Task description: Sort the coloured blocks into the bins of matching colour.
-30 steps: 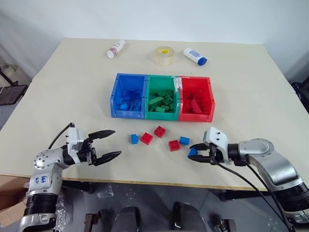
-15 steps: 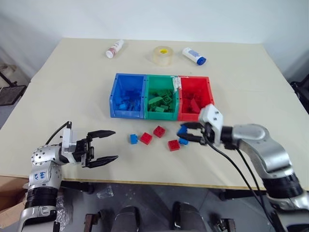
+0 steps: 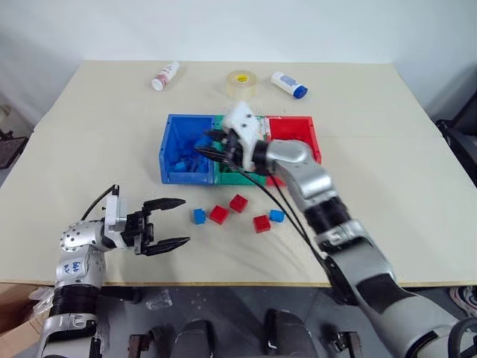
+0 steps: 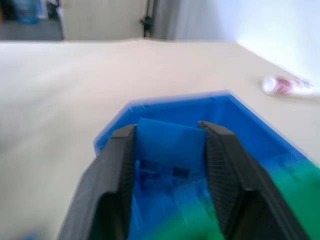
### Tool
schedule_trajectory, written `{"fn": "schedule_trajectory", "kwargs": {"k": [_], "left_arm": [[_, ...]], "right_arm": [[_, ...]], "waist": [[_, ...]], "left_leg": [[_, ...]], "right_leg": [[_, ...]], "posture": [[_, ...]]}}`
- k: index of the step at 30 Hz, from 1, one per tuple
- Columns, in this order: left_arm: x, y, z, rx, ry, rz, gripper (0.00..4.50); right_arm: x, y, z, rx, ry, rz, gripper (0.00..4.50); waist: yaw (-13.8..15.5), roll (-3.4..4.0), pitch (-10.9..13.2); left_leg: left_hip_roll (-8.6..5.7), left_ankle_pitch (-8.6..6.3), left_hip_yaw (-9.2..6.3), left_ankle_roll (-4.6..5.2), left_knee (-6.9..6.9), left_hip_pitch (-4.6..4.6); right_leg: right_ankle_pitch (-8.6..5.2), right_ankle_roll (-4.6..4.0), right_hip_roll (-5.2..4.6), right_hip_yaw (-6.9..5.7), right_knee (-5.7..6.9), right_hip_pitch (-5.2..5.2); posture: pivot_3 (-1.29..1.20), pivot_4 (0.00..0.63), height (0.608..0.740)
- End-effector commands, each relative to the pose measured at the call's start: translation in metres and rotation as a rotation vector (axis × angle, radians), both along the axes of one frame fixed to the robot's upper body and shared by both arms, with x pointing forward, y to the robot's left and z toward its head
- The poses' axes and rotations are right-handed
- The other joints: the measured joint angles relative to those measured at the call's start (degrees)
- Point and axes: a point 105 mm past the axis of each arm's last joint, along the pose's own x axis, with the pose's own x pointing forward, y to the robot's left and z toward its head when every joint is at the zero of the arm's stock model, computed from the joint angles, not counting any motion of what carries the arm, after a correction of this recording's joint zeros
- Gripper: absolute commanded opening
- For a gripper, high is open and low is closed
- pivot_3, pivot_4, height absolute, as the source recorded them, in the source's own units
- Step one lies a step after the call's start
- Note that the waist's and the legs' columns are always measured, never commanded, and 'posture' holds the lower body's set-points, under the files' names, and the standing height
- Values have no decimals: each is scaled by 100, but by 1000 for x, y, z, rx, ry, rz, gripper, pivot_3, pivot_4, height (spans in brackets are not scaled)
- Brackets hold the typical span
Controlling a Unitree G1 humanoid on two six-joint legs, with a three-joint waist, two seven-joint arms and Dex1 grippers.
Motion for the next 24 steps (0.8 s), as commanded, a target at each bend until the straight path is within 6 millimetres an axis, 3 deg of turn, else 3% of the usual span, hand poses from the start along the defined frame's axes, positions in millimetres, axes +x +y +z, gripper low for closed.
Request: {"fn": "schedule_trajectory", "kwargs": {"k": [1,9,16,20,24], "left_arm": [[-1,0,6,5,-40,8,4500],[1,2,5,2,-40,22,4500],[4,4,5,7,-32,19,4500],[8,7,4,9,-24,17,4500],[12,9,3,10,-17,19,4500]], "right_arm": [[10,10,6,25,-42,-41,1922],[9,12,1,41,-75,-19,4492],[-10,-28,-5,22,-96,78,4492],[-51,-74,-25,-40,-54,190,4492],[-78,-113,-40,-87,28,183,4492]], "waist": [[6,0,0],[-7,0,0],[26,0,0],[97,-1,0],[135,-1,0]], "left_leg": [[0,0,0,0,-1,0],[-1,0,2,0,-1,-1],[-1,0,4,1,0,-2],[-1,-1,1,2,0,-5],[-1,-2,8,3,4,-2]], "right_leg": [[0,0,0,0,-2,0],[0,0,0,6,-1,-3],[0,0,0,8,-2,-4],[0,1,0,8,-5,-4],[1,1,1,11,-4,-4]], "posture": [[0,150,740],[0,150,740],[0,150,740],[0,150,740],[0,150,740]]}}
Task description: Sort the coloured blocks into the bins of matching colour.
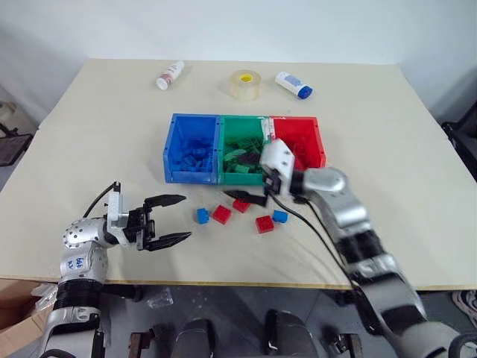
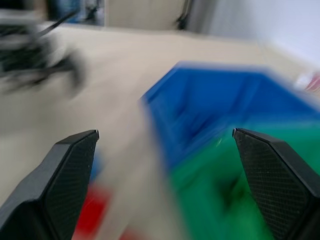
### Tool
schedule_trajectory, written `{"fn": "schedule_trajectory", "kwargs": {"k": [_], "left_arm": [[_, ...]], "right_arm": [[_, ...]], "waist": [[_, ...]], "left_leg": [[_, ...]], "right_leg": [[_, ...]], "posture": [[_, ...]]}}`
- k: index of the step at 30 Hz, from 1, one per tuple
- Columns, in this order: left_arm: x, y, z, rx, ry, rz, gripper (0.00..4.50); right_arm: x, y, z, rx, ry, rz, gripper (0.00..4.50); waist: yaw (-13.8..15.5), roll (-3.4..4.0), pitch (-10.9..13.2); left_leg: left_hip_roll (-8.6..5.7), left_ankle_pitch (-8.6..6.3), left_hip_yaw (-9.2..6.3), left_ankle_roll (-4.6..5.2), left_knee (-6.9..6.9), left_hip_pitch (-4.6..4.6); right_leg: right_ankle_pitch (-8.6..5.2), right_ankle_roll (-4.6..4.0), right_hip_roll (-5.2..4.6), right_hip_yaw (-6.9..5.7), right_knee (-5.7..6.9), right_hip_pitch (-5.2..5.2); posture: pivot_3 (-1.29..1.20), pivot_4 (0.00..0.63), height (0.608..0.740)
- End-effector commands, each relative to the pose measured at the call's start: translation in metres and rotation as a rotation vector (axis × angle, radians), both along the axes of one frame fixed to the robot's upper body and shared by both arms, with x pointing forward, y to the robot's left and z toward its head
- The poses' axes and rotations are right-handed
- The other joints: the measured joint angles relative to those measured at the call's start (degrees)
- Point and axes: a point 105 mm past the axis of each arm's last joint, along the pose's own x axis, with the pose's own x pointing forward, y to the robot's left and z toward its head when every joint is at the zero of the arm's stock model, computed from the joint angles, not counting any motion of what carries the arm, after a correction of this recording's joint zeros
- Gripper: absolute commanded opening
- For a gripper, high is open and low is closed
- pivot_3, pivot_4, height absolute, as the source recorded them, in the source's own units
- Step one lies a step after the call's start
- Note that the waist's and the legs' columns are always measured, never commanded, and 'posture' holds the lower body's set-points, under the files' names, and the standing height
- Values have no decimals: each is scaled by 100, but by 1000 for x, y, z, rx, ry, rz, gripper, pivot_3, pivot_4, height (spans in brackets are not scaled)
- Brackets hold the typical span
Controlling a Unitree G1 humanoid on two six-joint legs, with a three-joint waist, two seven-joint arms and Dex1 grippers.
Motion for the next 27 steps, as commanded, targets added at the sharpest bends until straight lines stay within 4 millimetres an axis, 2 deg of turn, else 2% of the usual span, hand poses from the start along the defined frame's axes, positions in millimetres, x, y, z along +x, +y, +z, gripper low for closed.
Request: {"fn": "schedule_trajectory", "kwargs": {"k": [1,4,8,12,15,19,22,27], "left_arm": [[3,4,5,10,-28,2,4500],[6,3,5,8,-28,3,4500],[8,1,4,3,-25,-7,4500],[9,1,4,0,-26,-10,4500],[10,0,5,-1,-24,-13,4500],[12,-2,6,-3,-25,-23,4500],[13,-7,8,-8,-31,-42,4500],[9,-14,8,-13,-32,-76,4500]], "right_arm": [[-24,-22,15,19,-7,10,4492],[-40,-51,5,-3,49,-59,4492],[-62,-105,-15,-48,156,-242,4492],[-75,-148,-28,-87,215,-416,4492],[-83,-168,-32,-103,228,-497,4492],[-80,-164,-32,-95,223,-494,4492],[-63,-140,-36,-74,221,-441,4492],[-42,-118,-46,-80,241,-396,4492]], "waist": [[11,0,0],[41,-1,0],[67,-2,0],[94,-4,1],[83,-4,1],[42,-5,1],[15,-5,1],[67,-5,2]], "left_leg": [[0,0,0,0,0,0],[1,0,0,0,1,1],[0,-2,0,1,-1,0],[-2,-3,1,3,6,-1],[0,-3,1,3,6,3],[1,-3,1,3,7,5],[1,-3,2,3,7,6],[0,-3,-1,3,7,0]], "right_leg": [[0,0,0,1,2,-1],[0,0,1,2,2,-1],[0,0,0,1,-5,0],[3,3,0,3,-8,3],[4,2,1,4,-7,6],[4,2,1,4,-6,7],[4,2,1,7,-6,7],[5,2,1,4,-8,6]], "posture": [[0,150,740],[0,150,740],[0,150,740],[0,150,740],[0,150,740],[0,150,740],[0,150,740],[0,150,740]]}}
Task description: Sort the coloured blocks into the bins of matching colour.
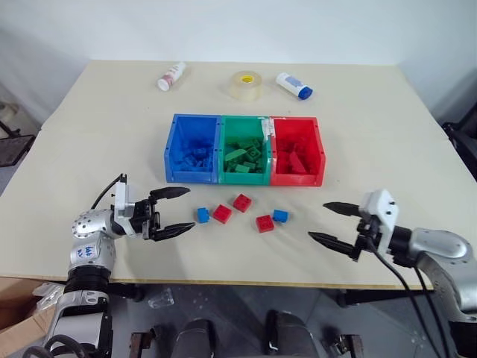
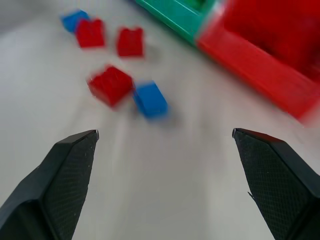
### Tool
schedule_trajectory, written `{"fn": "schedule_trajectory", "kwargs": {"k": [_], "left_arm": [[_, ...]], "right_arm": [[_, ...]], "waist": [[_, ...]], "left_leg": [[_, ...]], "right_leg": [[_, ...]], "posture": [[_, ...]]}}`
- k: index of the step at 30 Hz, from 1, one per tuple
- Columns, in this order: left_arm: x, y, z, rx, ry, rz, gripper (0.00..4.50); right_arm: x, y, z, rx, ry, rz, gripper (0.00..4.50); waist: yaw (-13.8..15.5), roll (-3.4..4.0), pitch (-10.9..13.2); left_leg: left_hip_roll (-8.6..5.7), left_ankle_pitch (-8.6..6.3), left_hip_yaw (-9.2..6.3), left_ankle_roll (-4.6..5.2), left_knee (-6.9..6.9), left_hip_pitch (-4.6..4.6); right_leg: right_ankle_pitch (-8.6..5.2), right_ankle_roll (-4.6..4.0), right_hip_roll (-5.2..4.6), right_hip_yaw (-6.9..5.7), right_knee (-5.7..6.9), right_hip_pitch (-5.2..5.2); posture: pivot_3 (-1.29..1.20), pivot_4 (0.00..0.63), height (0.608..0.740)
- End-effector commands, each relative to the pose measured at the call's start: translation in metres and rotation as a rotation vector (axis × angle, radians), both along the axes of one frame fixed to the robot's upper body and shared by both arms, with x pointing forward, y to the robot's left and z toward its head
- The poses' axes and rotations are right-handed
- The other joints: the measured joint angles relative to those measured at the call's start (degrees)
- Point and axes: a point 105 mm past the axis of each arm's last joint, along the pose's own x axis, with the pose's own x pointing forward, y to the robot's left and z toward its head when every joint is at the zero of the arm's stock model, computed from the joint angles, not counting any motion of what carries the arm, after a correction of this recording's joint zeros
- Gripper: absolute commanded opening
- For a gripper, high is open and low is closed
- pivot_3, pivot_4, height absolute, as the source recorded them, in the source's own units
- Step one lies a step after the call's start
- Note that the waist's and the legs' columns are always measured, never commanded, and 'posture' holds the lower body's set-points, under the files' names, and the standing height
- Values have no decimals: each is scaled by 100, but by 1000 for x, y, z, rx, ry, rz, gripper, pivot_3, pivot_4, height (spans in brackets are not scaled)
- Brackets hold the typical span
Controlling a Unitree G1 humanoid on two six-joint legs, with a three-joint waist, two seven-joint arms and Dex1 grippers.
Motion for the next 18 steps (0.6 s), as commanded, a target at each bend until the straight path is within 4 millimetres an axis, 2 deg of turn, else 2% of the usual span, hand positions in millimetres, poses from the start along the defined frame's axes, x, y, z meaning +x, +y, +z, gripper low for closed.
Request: {"fn": "schedule_trajectory", "kwargs": {"k": [1,4,9,12,18], "left_arm": [[-8,-8,5,8,-31,-69,4500],[-13,-12,3,9,-30,-86,4500],[-20,-12,2,6,-29,-84,4500],[-25,-10,1,6,-24,-73,4500],[-29,-7,-1,4,-19,-54,4500]], "right_arm": [[14,10,-8,-9,15,17,4492],[25,18,-23,-49,42,51,4492],[38,29,-29,-61,39,80,4492],[44,34,-29,-53,34,83,3952],[46,44,-26,-33,17,108,1994]], "waist": [[8,0,0],[9,0,0],[-22,0,0],[-30,0,0],[-14,0,0]], "left_leg": [[-2,-2,0,3,4,-1],[-3,-6,0,10,17,-8],[-2,-6,0,10,20,-6],[1,-6,1,10,19,-3],[1,-6,2,9,22,-4]], "right_leg": [[1,2,-1,1,-2,0],[4,7,-2,1,-2,2],[4,7,-1,2,2,2],[4,7,0,3,4,2],[4,6,0,4,5,2]], "posture": [[0,150,740],[0,150,740],[0,150,740],[0,150,740],[0,150,740]]}}
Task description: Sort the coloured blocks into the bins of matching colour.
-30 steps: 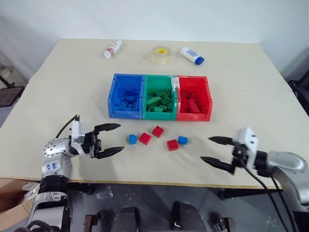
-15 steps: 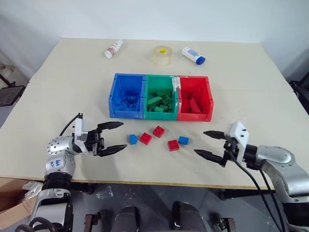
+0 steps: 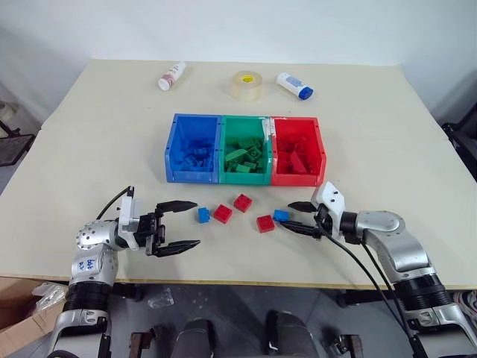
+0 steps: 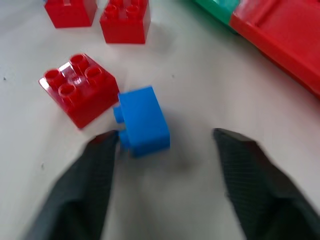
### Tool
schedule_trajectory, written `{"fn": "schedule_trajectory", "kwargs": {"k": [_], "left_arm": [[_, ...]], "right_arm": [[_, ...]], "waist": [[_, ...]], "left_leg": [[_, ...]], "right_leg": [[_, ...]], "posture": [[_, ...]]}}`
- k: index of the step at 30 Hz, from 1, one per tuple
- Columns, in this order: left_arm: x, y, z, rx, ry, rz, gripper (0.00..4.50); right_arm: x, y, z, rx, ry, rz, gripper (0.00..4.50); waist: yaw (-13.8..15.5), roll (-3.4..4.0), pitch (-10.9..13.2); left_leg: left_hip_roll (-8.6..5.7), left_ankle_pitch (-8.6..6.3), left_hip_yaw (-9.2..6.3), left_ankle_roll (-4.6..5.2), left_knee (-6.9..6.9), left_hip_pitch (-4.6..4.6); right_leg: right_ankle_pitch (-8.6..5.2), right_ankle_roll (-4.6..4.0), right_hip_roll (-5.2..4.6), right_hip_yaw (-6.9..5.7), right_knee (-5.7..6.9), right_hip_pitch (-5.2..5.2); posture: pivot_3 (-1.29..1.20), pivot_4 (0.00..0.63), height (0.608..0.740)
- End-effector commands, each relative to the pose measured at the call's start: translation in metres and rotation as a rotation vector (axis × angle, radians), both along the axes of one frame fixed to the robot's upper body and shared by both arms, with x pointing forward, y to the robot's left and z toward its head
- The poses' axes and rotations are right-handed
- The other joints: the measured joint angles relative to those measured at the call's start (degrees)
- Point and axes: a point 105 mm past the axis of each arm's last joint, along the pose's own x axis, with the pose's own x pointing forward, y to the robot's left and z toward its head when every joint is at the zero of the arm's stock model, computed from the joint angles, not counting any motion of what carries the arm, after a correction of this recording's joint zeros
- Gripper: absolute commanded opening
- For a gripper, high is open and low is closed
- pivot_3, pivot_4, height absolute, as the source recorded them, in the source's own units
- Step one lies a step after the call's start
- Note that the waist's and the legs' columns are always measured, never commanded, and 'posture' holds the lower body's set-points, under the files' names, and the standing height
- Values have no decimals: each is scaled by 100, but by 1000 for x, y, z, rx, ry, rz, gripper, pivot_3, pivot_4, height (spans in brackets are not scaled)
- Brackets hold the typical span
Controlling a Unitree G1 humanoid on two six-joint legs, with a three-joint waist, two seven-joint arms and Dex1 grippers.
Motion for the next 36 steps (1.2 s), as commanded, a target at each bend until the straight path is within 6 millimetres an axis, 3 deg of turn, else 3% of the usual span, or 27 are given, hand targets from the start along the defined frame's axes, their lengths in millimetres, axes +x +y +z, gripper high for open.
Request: {"fn": "schedule_trajectory", "kwargs": {"k": [1,3,4,19,25,29,36], "left_arm": [[-3,4,9,-9,-41,13,4500],[-4,5,9,-10,-41,17,4500],[-4,6,8,-9,-40,20,4500],[-5,5,6,-16,-35,26,4500],[-4,6,6,-17,-35,30,4500],[-3,6,6,-17,-35,35,4500],[0,6,8,-18,-46,43,4500]], "right_arm": [[-1,7,6,13,-23,27,1664],[-2,8,7,17,-27,34,971],[-3,9,8,18,-29,37,885],[-1,42,53,93,-144,77,885],[13,79,76,136,-207,104,885],[25,125,101,199,-279,154,885],[53,184,127,245,-360,160,885]], "waist": [[8,0,0],[5,0,0],[5,0,0],[-3,0,0],[-18,0,0],[-34,0,0],[-40,0,0]], "left_leg": [[0,0,0,0,2,-1],[0,-1,0,1,3,-1],[0,-1,0,0,2,-1],[1,-2,-1,-1,2,0],[1,-2,0,-1,1,-1],[2,-2,0,-1,1,-2],[1,-1,11,-2,1,-9]], "right_leg": [[0,0,0,0,0,0],[0,0,0,0,0,0],[0,0,0,0,0,0],[0,0,1,0,2,-1],[0,0,1,0,4,-3],[0,-1,1,1,5,-4],[-1,-3,1,12,21,-26]], "posture": [[0,150,740],[0,150,740],[0,150,740],[0,150,740],[0,150,740],[0,150,740],[0,150,740]]}}
